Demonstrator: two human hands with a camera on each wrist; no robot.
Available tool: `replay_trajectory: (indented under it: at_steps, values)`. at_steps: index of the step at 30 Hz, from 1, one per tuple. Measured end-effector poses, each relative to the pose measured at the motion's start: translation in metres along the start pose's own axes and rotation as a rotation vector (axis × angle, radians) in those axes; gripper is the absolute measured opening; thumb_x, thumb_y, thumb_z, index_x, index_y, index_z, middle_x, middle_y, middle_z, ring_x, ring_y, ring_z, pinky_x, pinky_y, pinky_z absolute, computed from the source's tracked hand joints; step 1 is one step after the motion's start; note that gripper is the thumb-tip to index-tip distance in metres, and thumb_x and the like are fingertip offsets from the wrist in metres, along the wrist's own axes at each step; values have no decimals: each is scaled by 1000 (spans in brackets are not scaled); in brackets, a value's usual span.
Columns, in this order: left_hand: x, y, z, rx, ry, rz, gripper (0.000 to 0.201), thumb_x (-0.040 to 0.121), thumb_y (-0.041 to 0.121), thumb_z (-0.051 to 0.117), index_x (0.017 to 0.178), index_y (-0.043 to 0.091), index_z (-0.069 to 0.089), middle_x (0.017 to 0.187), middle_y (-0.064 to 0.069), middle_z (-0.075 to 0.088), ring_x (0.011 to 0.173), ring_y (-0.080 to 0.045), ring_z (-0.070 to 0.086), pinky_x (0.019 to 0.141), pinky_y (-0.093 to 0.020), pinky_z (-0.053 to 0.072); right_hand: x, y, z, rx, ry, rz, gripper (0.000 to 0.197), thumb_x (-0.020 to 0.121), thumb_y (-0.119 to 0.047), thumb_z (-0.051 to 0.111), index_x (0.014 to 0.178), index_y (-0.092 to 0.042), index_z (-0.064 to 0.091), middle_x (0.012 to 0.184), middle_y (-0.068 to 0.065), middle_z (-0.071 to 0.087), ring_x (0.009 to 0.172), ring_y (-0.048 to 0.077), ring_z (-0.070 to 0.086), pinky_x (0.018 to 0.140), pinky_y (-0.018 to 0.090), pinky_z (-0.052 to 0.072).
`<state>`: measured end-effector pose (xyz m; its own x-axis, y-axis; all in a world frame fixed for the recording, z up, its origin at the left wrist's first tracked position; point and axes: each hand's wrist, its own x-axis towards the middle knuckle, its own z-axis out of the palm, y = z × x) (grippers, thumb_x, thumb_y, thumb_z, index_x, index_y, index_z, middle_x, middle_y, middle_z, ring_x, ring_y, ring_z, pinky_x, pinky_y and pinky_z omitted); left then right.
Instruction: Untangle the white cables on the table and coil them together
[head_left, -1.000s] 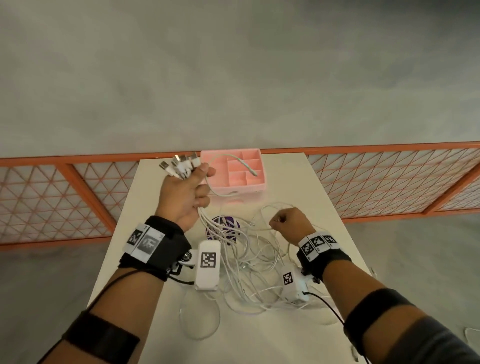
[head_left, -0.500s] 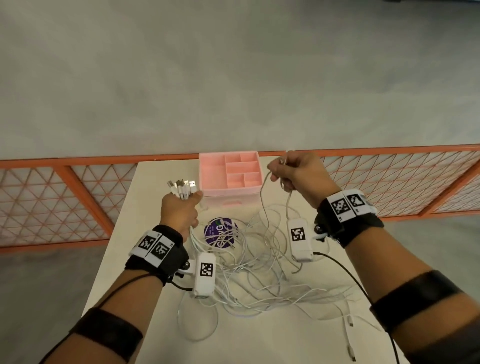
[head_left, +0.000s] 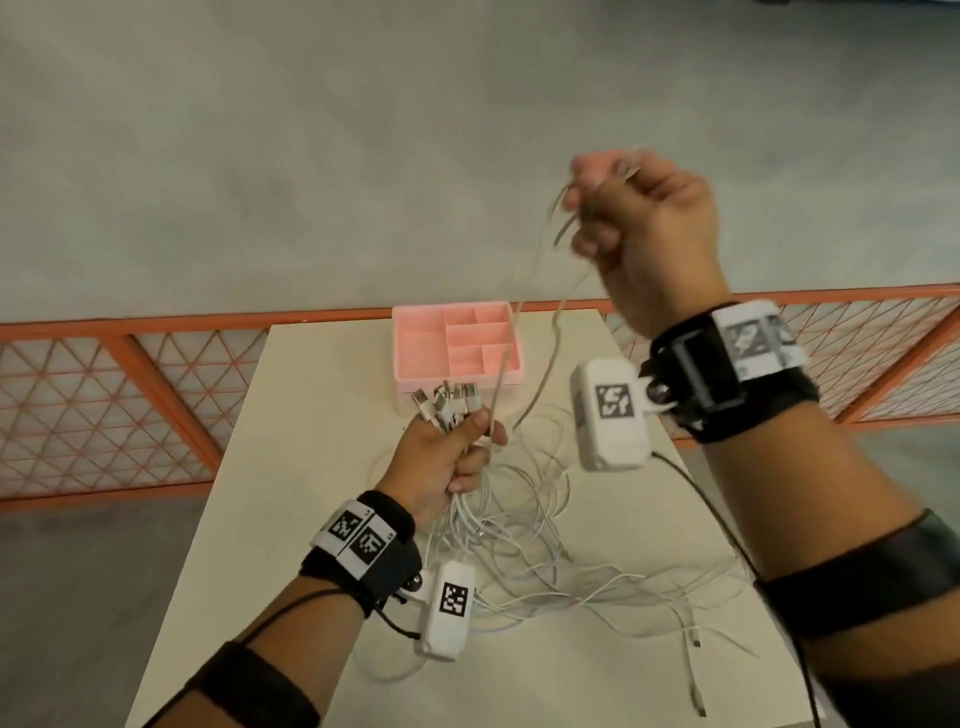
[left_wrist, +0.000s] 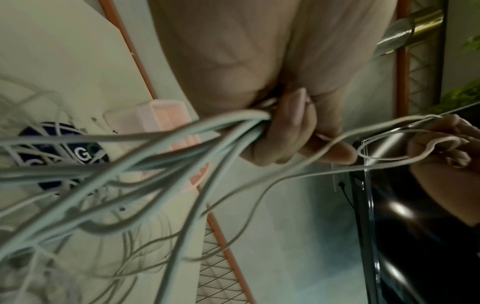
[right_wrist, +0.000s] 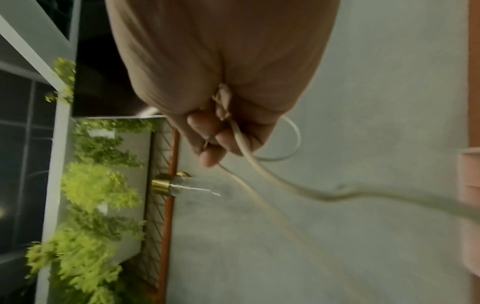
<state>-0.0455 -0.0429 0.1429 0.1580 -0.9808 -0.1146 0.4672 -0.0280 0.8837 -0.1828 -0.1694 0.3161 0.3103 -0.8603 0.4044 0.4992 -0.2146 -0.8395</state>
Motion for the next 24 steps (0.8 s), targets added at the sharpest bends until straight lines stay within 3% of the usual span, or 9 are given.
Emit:
replay_trajectory:
  at_steps: [5, 8, 10, 13, 15, 17, 20, 22, 24]
  values:
    - [-3, -12, -15, 24, 57, -40, 24, 87, 24, 61, 91, 2, 52, 76, -5, 61, 42, -4, 28, 37, -16, 24, 31, -51, -38, 159, 213, -249, 12, 88, 9, 55, 87, -2, 60, 72, 12, 60, 47, 11, 45, 50, 24, 36]
    - [2, -9, -22, 39, 197, -24, 20, 92, 21, 61, 89, 2, 55, 73, -3, 60, 42, -5, 29, 37, -17, 23, 29, -48, -62, 28, 332, -297, 10, 87, 8, 54, 90, 0, 61, 70, 10, 61, 55, 17, 53, 53, 26, 43]
    - [8, 1, -22, 28, 295, -7, 13, 98, 14, 58, 87, 6, 57, 73, -3, 60, 42, -5, 28, 38, -17, 22, 18, -24, -73, -183, 339, -242, 13, 85, 7, 54, 94, 1, 63, 71, 10, 60, 52, 20, 54, 52, 28, 45]
    - [15, 24, -10, 10, 296, -11, 8, 98, 11, 58, 91, 8, 59, 74, -3, 64, 42, -5, 29, 38, -17, 24, -19, 34, -77, -624, 119, 3, 25, 88, 8, 51, 90, -9, 70, 70, -4, 61, 44, 13, 49, 46, 25, 40]
    - [16, 40, 5, 5, 240, -15, 6, 97, 12, 59, 94, 7, 60, 75, -3, 66, 43, -6, 30, 39, -17, 24, -49, 73, -70, -814, -129, 188, 32, 88, 6, 55, 103, -16, 73, 79, -12, 62, 51, 7, 48, 50, 24, 41]
    - [14, 54, 20, 17, 176, -13, 8, 97, 13, 60, 92, 6, 60, 75, -2, 67, 43, -5, 29, 39, -17, 23, -71, 104, -59, -851, -316, 321, 40, 86, -2, 66, 123, -19, 67, 93, -6, 59, 65, 4, 51, 65, 21, 44]
    - [8, 70, 37, 5, 76, -5, 12, 88, 16, 66, 89, 5, 61, 74, -1, 65, 42, -4, 26, 39, -16, 20, -86, 126, -40, -774, -342, 370, 57, 80, -23, 80, 133, -21, 60, 103, 3, 62, 79, 2, 53, 79, 22, 45]
    - [3, 79, 42, -24, 29, 2, 18, 77, 21, 70, 86, 6, 65, 70, 0, 64, 43, -4, 23, 40, -17, 17, -89, 130, -30, -687, -358, 378, 47, 80, -24, 79, 124, -20, 65, 103, 12, 65, 81, 6, 55, 77, 27, 47]
    - [-1, 86, 45, -53, -8, -5, 21, 73, 23, 71, 84, 6, 68, 67, 2, 62, 45, -4, 19, 43, -18, 14, -90, 130, -20, -615, -403, 399, 17, 87, -10, 71, 103, -14, 70, 86, 6, 70, 73, 3, 58, 68, 20, 45]
